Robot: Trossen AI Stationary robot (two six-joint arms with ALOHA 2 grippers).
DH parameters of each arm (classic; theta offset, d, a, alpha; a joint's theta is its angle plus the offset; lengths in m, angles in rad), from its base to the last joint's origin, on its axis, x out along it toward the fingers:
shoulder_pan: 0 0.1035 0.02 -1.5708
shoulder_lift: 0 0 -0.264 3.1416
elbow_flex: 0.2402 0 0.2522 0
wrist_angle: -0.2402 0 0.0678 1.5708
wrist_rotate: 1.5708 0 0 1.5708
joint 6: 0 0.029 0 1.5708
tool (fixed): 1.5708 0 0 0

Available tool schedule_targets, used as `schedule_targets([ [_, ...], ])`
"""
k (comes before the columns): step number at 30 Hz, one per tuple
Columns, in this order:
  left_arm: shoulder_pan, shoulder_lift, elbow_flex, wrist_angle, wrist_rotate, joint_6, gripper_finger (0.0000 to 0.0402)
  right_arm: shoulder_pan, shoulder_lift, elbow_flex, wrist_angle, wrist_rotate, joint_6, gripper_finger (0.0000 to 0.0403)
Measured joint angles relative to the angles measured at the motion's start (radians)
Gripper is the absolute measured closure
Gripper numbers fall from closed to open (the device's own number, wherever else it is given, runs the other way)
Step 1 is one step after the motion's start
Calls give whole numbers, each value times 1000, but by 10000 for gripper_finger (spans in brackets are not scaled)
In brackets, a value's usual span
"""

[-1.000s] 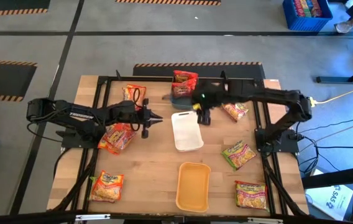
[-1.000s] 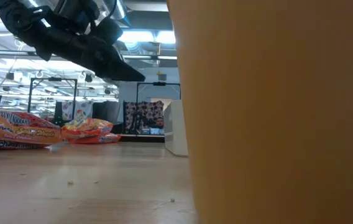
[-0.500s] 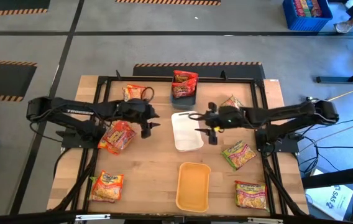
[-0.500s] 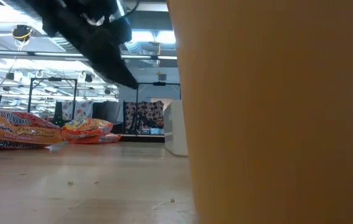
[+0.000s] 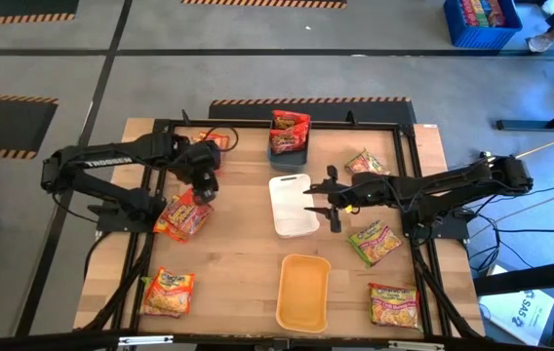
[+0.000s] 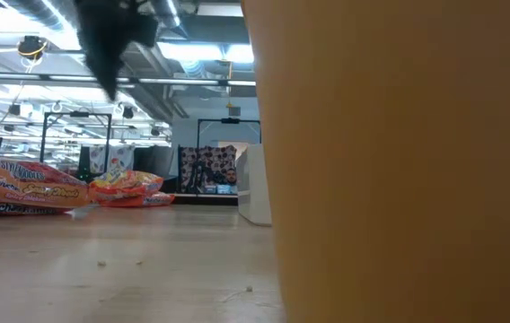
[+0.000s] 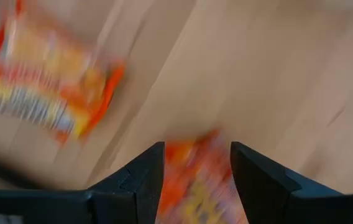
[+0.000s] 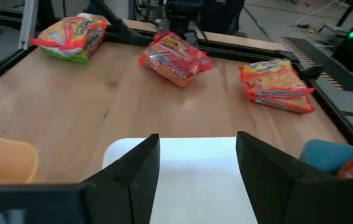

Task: Sort Maruchan noodles
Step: Put the red noodle pack into the blue bin

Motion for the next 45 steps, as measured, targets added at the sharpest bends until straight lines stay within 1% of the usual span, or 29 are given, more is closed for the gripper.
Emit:
schedule_targets([
  [3, 71, -7, -28, -48, 3, 10, 225, 0, 36, 0, 27, -43, 5, 210],
  [4, 94, -7, -39, -53, 20, 23, 225, 0, 48, 0, 38, -54, 7, 210],
  [8, 184, -13, -91, -86, 173, 48, 225, 0, 81, 0, 61, -63, 25, 210],
  [9, 203, -13, -102, -88, 190, 56, 225, 0, 87, 0, 64, -63, 28, 210],
  [11, 233, -12, -111, -87, 175, 96, 225, 0, 97, 0, 77, -63, 37, 210],
  [13, 251, -13, -111, -82, 117, 107, 225, 0, 104, 0, 81, -51, 51, 210],
  [14, 254, -13, -111, -80, 91, 106, 225, 0, 106, 0, 79, -41, 53, 210],
  [16, 255, -13, -111, -61, 75, 105, 225, 0, 107, 0, 75, -25, 54, 210],
  [19, 253, -13, -111, -51, 39, 67, 225, 0, 107, 0, 78, -26, 57, 210],
  [24, 242, -13, -111, -56, 39, 9, 217, 0, 107, 0, 76, -26, 58, 210],
  [27, 244, -13, -111, -71, 23, -20, 195, 0, 107, 0, 76, -26, 59, 210],
  [31, 243, -13, -111, -87, 25, -22, 150, 0, 107, 0, 72, -26, 60, 210],
  [34, 239, -13, -111, -84, 46, 31, 115, 0, 107, 0, 74, -26, 60, 210],
  [36, 230, -13, -111, -84, 56, 58, 100, 0, 107, 0, 74, -26, 60, 210],
  [40, 216, -13, -111, -84, 48, 20, 91, 0, 107, 0, 76, -25, 59, 210],
  [43, 196, -13, -115, -71, 48, -54, 90, 0, 107, 0, 84, -16, 59, 210],
  [45, 194, -8, -133, -82, 74, -100, 90, 0, 107, 0, 83, -16, 61, 210],
])
